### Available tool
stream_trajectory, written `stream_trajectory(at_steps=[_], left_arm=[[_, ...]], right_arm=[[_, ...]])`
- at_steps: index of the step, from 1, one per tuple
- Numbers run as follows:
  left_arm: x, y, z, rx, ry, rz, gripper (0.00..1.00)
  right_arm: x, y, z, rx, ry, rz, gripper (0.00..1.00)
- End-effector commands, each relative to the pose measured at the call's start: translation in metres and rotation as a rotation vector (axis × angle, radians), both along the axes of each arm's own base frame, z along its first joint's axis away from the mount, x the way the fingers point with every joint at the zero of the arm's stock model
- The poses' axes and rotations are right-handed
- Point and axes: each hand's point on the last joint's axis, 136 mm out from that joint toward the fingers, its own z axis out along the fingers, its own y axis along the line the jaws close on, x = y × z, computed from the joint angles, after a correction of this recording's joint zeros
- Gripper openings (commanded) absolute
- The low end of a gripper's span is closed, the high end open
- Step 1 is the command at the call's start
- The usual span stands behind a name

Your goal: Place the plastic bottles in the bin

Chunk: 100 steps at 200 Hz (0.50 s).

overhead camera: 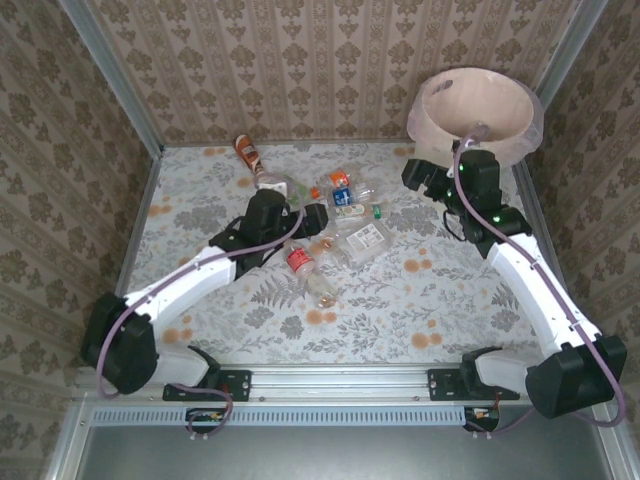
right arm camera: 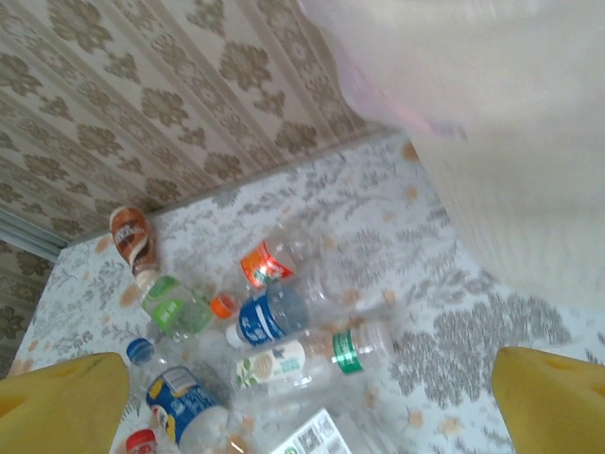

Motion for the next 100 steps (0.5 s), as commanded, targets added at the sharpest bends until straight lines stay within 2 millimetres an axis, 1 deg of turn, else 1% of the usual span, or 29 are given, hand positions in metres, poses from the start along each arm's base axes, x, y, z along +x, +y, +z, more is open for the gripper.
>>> stream_trajectory(at_steps=[1,18,20,22,43,58,80,100], left_arm=[[-0.001,-0.038,0.011,-0.032,-0.019,-0.162,1.0],[0.002,-0.057,0.005,-0.036,-0.001,-0.211,1.0],[0.001,-0.06,0.002,-0.035,0.006,-0.22,1.0],[0.002,-0.063,0.001,-0.034,0.01,-0.228,1.0],[0.004,-0.087,-0.008,-0.024,0.043,-0.292,1.0],[0.005,-0.098,-0.014,-0.018,0.06,-0.315,1.0],[0.005,-0.115,-0.021,-0.06,0.102,-0.362,1.0],[0.007,-0.119,-0.021,-0.088,0.108,-0.363,1.0]], right_arm=[[-0.009,-0.001,-0.014,0.089,0.02,-0.038,0.99],[-0.015,0.002,-0.04,0.129,0.086,-0.039,1.0],[-0.015,0.003,-0.041,0.142,0.09,-0.04,1.0],[-0.016,0.004,-0.047,0.145,0.102,-0.038,1.0],[-0.021,0.012,-0.079,0.243,0.174,-0.05,0.99],[-0.024,0.014,-0.101,0.29,0.23,-0.068,1.0],[-0.024,0.026,-0.129,0.364,0.305,-0.079,0.99],[-0.025,0.041,-0.153,0.383,0.363,-0.075,0.94]])
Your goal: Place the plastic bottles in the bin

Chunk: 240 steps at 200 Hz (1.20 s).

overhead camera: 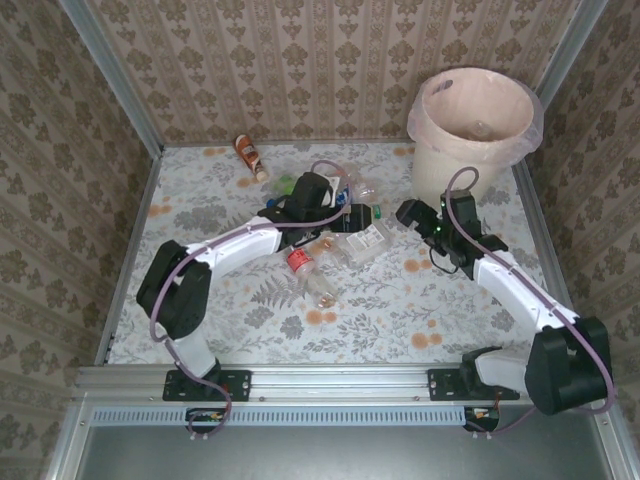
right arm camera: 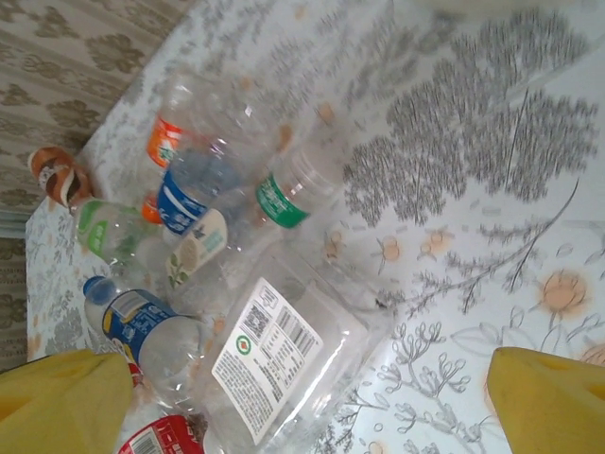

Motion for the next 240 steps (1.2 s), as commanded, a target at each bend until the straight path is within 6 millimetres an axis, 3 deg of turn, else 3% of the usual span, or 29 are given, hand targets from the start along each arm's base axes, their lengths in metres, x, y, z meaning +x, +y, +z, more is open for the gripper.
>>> stream_trajectory(at_steps=[1,26,29,70,86,99,115,160,182,206,240], left_arm=[[-0.001,-0.013,0.014,-0.063,0.001,-0.045,1.0],[0.001,-0.004,0.021,-0.066,-0.025,-0.013,1.0],[0.0,-0.002,0.022,-0.066,-0.027,-0.007,1.0],[0.002,0.025,0.024,-0.068,-0.041,0.073,1.0],[0.003,0.033,0.024,-0.074,-0.045,0.098,1.0],[0.004,0.038,0.024,-0.076,-0.045,0.11,1.0],[0.005,0.042,0.024,-0.073,-0.048,0.123,1.0],[0.004,0.052,0.018,-0.058,-0.046,0.157,1.0],[0.007,0.065,0.018,-0.058,-0.053,0.209,1.0],[0.011,0.09,0.017,-0.039,-0.07,0.309,1.0],[0.007,0.139,0.009,0.014,-0.07,0.508,1.0]], right_arm=[[0.004,0.023,-0.016,0.107,0.036,-0.005,0.94],[0.006,0.043,-0.033,0.129,0.081,0.035,0.9],[0.006,0.045,-0.043,0.121,0.104,0.036,0.89],[0.004,0.052,-0.067,0.033,0.156,0.013,0.81],[0.003,0.061,-0.071,0.02,0.174,0.026,0.82],[0.003,0.066,-0.072,0.012,0.19,0.025,0.9],[0.004,0.07,-0.069,-0.018,0.19,0.02,0.99],[0.013,0.082,-0.035,-0.22,0.067,0.068,1.0],[0.024,0.109,-0.02,-0.172,0.006,0.172,1.0],[0.031,0.147,-0.018,-0.062,0.024,0.295,1.0],[0.037,0.172,-0.026,-0.06,0.064,0.359,1.0]])
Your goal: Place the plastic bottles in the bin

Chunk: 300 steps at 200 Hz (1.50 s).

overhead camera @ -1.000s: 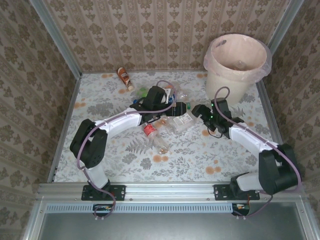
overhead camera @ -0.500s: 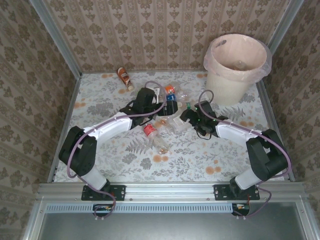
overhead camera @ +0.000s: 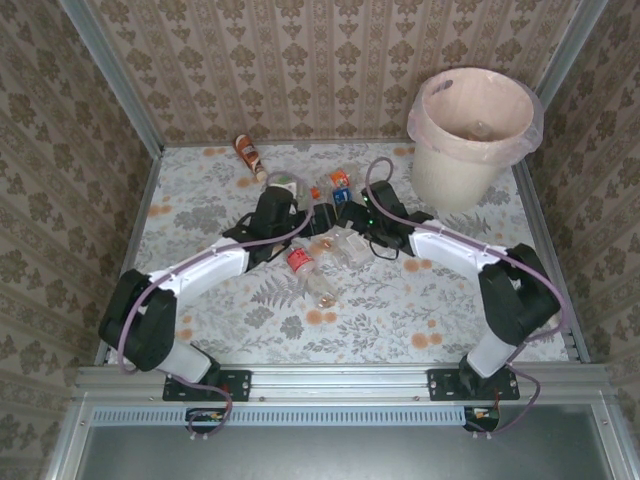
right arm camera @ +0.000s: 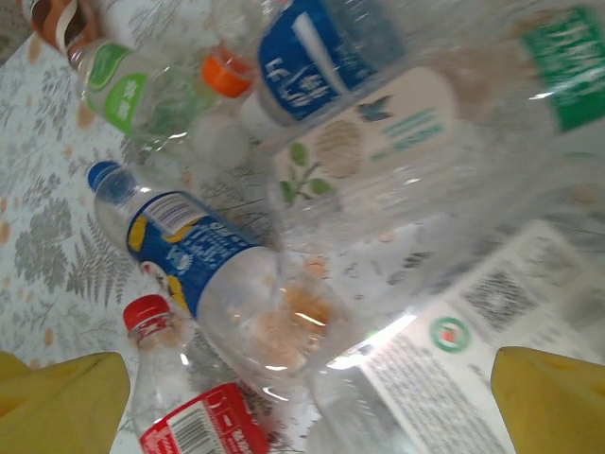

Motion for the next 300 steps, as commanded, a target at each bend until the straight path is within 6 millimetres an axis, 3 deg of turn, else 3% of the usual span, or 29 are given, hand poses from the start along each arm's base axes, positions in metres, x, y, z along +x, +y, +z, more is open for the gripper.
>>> stream_trajectory(at_steps=[1,28,71,101,146,164,203,229,261,300], left_arm=[[0.003,0.04,0.002,0.029,-0.012,0.188,1.0],[-0.006,0.077,0.002,0.074,-0.02,0.322,1.0],[-0.019,0.112,0.002,0.123,-0.026,0.434,1.0],[-0.02,0.113,0.002,0.126,-0.021,0.436,1.0],[-0.017,0.108,-0.001,0.131,-0.003,0.425,1.0],[-0.016,0.108,-0.003,0.134,0.003,0.427,1.0],[-0.016,0.108,-0.004,0.138,0.008,0.432,1.0],[-0.014,0.107,-0.004,0.145,0.013,0.43,1.0],[-0.012,0.105,-0.006,0.149,0.022,0.426,1.0],[-0.011,0.103,-0.008,0.154,0.027,0.424,1.0]], right_arm=[[-0.001,0.026,0.0,0.023,0.019,0.098,1.0],[-0.009,0.033,-0.016,0.021,0.1,0.124,1.0],[-0.041,0.0,-0.046,-0.045,0.19,0.092,1.0],[-0.05,-0.035,-0.064,-0.064,0.276,0.074,1.0],[-0.056,-0.086,-0.058,-0.184,0.298,0.132,1.0],[-0.065,-0.104,-0.06,-0.211,0.328,0.136,1.0],[-0.105,-0.134,-0.074,-0.245,0.427,0.107,1.0],[-0.116,-0.147,-0.064,-0.25,0.421,0.088,1.0],[-0.114,-0.156,-0.039,-0.259,0.396,0.033,1.0],[-0.106,-0.188,-0.017,-0.242,0.382,-0.325,1.0]])
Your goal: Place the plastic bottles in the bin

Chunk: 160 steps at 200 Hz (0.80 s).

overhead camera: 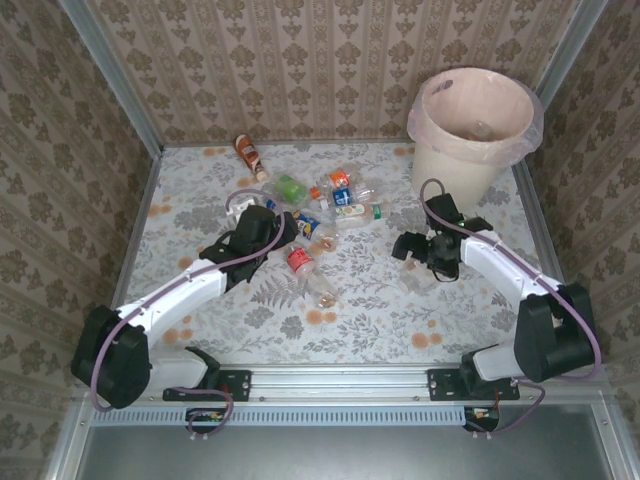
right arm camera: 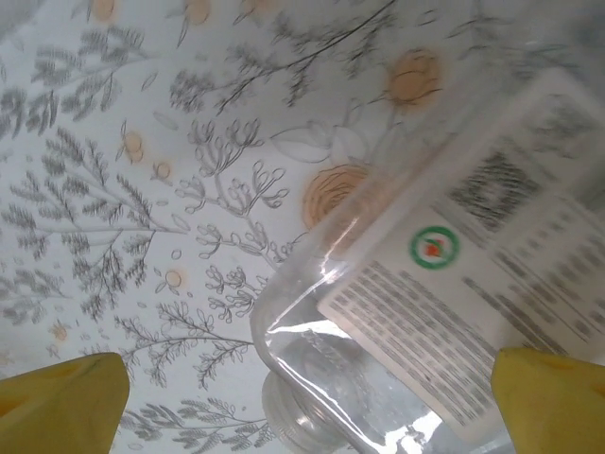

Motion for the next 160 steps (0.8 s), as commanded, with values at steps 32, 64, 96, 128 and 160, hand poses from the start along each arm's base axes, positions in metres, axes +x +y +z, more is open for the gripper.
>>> stream_trajectory(at_steps=[32,64,96,128,160], left_arm=[[0.005,0.002,0.009,0.002,-0.003,0.027,1.0],[0.005,0.005,0.004,0.008,0.007,0.037,1.0],[0.005,0.007,0.001,0.018,0.013,0.043,1.0],[0.005,0.012,-0.005,0.028,0.024,0.053,1.0],[0.005,0.015,-0.009,0.025,0.033,0.063,1.0]], right_arm=[[-0.011,-0.051,0.028,-0.13,0.053,-0.443,1.0],[-0.016,-0.056,0.019,-0.161,0.129,-0.516,1.0],[-0.009,-0.047,0.007,-0.093,0.173,-0.587,1.0],[-0.001,-0.047,-0.004,-0.088,0.202,-0.632,1.0],[0.007,-0.041,-0.018,-0.014,0.211,-0.685,1.0]])
